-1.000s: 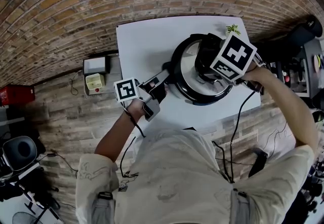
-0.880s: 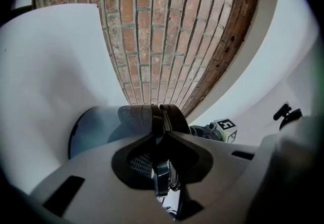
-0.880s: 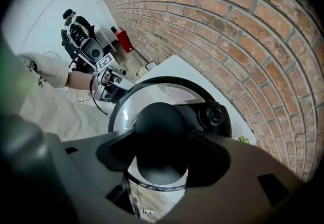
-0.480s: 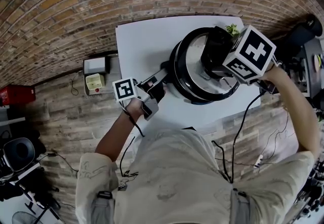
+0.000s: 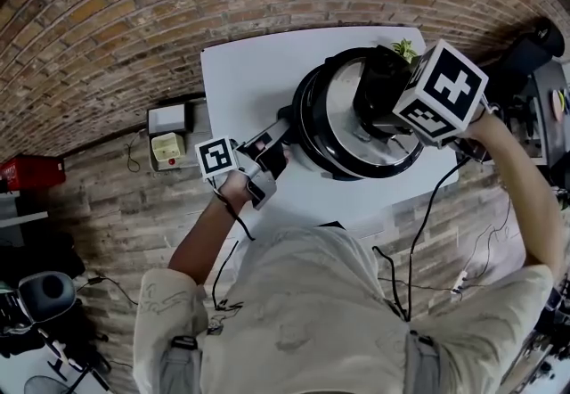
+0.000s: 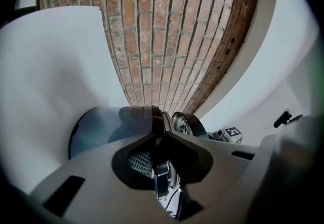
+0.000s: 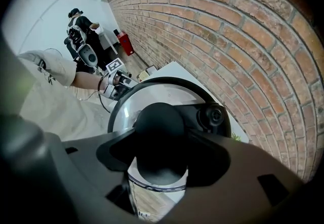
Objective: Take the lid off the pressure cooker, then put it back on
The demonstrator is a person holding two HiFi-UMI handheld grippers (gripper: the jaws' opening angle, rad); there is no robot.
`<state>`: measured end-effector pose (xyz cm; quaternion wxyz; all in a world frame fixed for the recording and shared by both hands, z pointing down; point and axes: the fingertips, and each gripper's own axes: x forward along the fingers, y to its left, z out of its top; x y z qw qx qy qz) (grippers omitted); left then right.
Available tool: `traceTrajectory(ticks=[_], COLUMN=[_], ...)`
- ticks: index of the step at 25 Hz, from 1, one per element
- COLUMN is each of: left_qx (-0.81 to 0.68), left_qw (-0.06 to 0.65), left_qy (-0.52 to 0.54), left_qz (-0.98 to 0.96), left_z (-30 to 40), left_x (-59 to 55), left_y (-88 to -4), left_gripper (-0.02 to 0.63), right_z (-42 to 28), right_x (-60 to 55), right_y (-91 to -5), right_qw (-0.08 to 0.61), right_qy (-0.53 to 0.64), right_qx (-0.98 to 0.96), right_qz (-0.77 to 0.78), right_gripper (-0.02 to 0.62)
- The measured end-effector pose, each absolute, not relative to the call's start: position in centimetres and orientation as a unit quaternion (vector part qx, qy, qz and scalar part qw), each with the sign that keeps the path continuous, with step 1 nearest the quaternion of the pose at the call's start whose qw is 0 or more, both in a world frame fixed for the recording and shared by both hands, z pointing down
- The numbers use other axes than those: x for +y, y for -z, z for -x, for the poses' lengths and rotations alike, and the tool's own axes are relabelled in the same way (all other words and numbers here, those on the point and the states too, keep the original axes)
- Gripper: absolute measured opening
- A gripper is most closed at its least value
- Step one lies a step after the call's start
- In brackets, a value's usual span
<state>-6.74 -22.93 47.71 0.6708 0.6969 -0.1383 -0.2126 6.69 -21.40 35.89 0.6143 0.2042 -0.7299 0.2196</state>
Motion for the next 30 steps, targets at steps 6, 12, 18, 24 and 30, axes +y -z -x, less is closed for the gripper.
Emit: traceTrajectory(ticks=[6,12,18,24,30], left_qx=[-0.149,-0.159,-0.178,-0.217,-0.258], left_qw=[0.668,0.666,0.654,0.639,0.619], left_qy=[0.215,0.221,0.229,0.259,0.299], left_qz=[-0.696,-0.695,-0.699,-0.691,-0.679], left_z=[7.0,7.3,7.7,8.0,8.5], left_x=[-23.1,-23.1,-23.3,-23.4,-23.7], left_y=[-47.9,-48.0,-48.2,-48.3,-48.4], left_gripper=[0.067,0.067,0.069,0.069,0.069], right_z=[-8.3,-10.8,-14.6,-18.1,-20.9], right_x=[-20.4,-18.6,-17.2,-15.0,-13.2], right_y=[-35.8,-35.6,-35.8,-36.8,-37.5], right_qw=[0.613,0.602,0.596,0.587,0.577], right_qy=[-0.215,-0.228,-0.227,-0.233,-0.237], right_qx=[-0.729,-0.731,-0.731,-0.735,-0.741], right_qz=[-0.216,-0.224,-0.242,-0.249,-0.249], right_gripper=[0.293,0.293,0.293,0.293,0.293])
